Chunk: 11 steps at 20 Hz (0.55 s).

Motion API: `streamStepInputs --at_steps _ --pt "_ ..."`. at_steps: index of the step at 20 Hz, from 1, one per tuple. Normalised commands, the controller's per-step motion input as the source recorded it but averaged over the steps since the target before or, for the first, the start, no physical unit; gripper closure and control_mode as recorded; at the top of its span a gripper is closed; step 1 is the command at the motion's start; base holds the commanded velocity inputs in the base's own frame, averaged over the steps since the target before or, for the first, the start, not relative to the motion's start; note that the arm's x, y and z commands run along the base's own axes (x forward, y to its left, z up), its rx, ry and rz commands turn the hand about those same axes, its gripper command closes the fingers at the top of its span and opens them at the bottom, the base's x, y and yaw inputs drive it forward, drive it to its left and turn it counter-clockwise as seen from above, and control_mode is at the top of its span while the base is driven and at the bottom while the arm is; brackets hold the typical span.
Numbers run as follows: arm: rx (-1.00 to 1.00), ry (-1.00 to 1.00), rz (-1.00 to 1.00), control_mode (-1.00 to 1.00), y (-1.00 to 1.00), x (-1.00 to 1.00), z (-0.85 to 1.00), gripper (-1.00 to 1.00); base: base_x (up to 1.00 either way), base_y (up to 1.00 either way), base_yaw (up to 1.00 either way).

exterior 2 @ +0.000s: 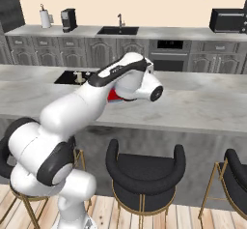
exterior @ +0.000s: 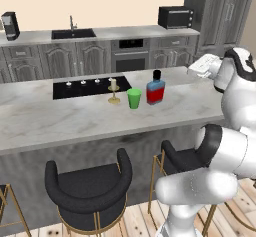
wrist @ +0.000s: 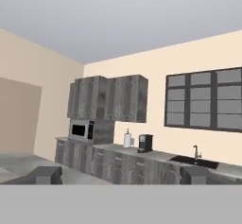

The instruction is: Open the cabinet directly in front. Then move the liquor and the cup to the dining counter with the candle on it.

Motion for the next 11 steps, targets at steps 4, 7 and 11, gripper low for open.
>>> streamStepInputs --at_steps 4,7,11 --pt "0.08 -0.06 0.04 -1.00 -0.51 -0.44 0.16 -1.00 0.00 0.00 0.00" --pt "0.12 -0.05 0.01 -1.00 -0.84 -0.22 0.15 -1.00 0.00 0.00 0.00" --pt "0.09 -0.02 0.00 -1.00 -0.98 -0.11 0.05 -1.00 0.00 0.00 0.00"
